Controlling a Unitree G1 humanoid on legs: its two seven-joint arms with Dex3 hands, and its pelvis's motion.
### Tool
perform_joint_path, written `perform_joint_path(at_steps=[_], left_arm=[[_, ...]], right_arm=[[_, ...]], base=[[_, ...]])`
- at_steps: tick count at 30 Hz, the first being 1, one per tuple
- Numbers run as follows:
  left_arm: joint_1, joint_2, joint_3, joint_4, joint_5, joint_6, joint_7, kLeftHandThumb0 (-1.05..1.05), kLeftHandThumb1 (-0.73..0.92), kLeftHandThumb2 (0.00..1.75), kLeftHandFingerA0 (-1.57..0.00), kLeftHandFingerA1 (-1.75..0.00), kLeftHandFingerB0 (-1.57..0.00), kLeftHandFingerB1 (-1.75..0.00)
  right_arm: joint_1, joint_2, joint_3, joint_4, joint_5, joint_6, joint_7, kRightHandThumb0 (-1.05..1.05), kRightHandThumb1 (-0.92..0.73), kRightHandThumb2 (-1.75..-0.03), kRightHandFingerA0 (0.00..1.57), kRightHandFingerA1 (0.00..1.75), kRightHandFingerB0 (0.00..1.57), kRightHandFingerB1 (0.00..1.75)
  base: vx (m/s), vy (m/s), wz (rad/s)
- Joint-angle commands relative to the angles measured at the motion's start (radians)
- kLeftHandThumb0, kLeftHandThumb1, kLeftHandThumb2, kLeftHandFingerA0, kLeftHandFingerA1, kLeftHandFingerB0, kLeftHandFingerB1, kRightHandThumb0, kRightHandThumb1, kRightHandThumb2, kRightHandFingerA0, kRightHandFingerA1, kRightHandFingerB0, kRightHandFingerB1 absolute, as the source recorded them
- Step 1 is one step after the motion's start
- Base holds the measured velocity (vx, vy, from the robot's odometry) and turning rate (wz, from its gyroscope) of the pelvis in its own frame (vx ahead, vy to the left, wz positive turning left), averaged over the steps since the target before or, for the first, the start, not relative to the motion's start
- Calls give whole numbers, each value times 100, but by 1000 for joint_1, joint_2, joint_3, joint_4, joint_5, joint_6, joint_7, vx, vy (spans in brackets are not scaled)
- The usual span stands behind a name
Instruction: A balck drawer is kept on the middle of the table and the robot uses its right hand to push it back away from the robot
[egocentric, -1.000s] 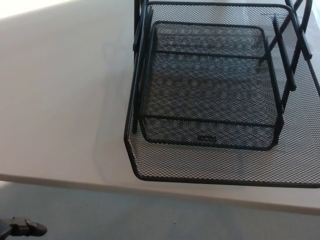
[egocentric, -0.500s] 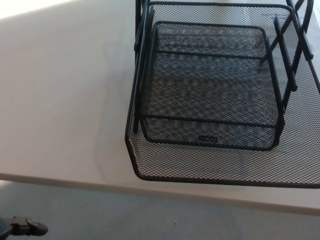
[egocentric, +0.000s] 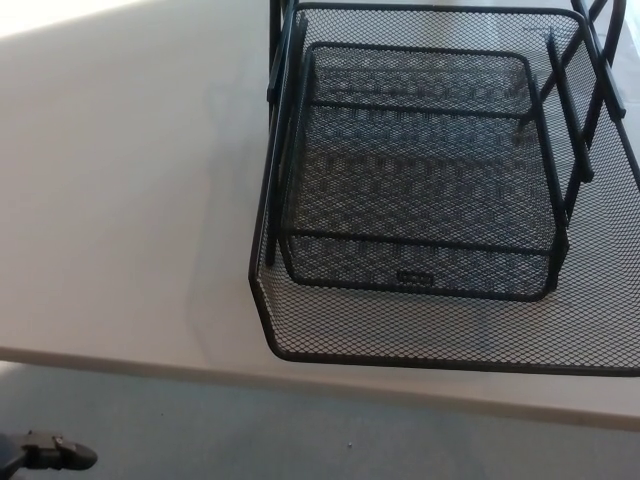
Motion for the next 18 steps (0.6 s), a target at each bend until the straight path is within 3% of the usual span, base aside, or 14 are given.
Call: perform_joint_path(at_steps=[1,11,18], left_arm=[[-3,11,6,7,-7,-37,-18,-60,64,61,-47,-37,-42,-35],[-4,10,2,11,-3,-40,-20,-62,64,62,-46,-37,-41,-35],[-3,7,7,14,-9,-40,-20,-62,63,62,-49,-38,-41,-35]], right_arm=[[-182,-108,49,-159,293,197,242,-73,-92,-68,35,35,29,31],[-362,-97,138,-174,316,339,295,-71,-92,-68,37,37,30,32],[-492,-40,241,-111,281,407,333,-72,-92,-70,34,36,28,32]], base=[[0,0,0],[0,0,0],[0,0,0]])
